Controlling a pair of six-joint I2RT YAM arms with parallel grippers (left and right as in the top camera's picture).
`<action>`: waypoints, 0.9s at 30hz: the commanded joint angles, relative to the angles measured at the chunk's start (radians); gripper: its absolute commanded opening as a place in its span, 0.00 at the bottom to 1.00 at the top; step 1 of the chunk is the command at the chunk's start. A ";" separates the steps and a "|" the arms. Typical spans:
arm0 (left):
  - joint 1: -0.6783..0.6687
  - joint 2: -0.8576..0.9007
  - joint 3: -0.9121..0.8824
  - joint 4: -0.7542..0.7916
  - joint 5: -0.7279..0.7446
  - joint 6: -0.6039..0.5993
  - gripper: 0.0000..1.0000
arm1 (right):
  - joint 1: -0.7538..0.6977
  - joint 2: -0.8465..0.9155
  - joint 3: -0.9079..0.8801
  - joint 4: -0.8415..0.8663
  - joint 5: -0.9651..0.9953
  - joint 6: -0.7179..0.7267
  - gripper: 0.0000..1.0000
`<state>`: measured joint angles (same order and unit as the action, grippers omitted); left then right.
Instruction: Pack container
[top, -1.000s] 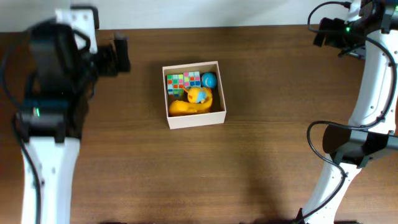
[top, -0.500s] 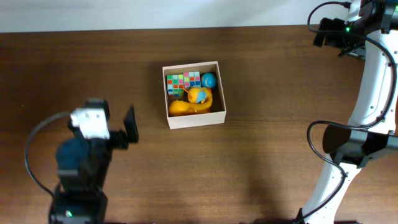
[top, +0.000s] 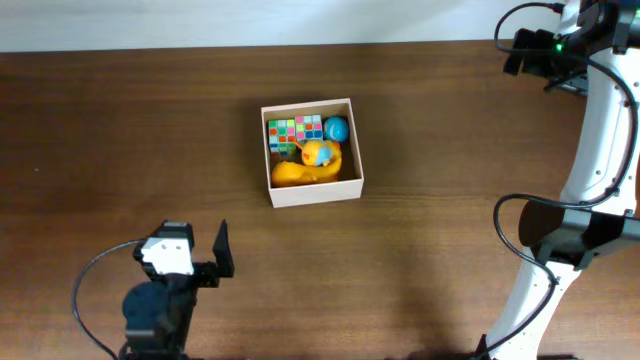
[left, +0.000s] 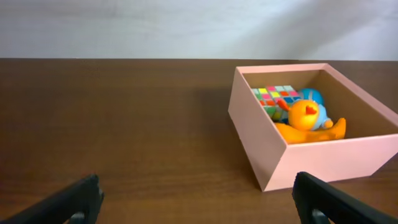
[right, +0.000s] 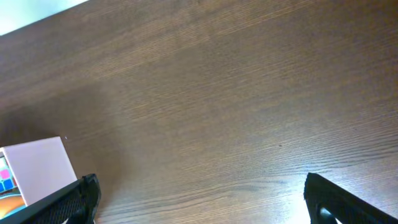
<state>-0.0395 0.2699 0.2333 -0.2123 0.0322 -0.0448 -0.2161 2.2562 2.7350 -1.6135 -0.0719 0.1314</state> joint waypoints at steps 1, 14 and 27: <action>0.006 -0.083 -0.056 0.034 -0.020 0.016 0.99 | 0.000 -0.027 0.015 0.001 -0.003 0.008 0.99; 0.006 -0.265 -0.210 0.136 -0.041 0.016 0.99 | 0.000 -0.027 0.015 0.001 -0.003 0.008 0.99; 0.006 -0.265 -0.224 0.130 -0.048 0.039 0.99 | 0.000 -0.027 0.015 0.001 -0.003 0.008 0.99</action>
<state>-0.0395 0.0147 0.0174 -0.0849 -0.0055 -0.0261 -0.2161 2.2562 2.7350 -1.6135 -0.0719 0.1318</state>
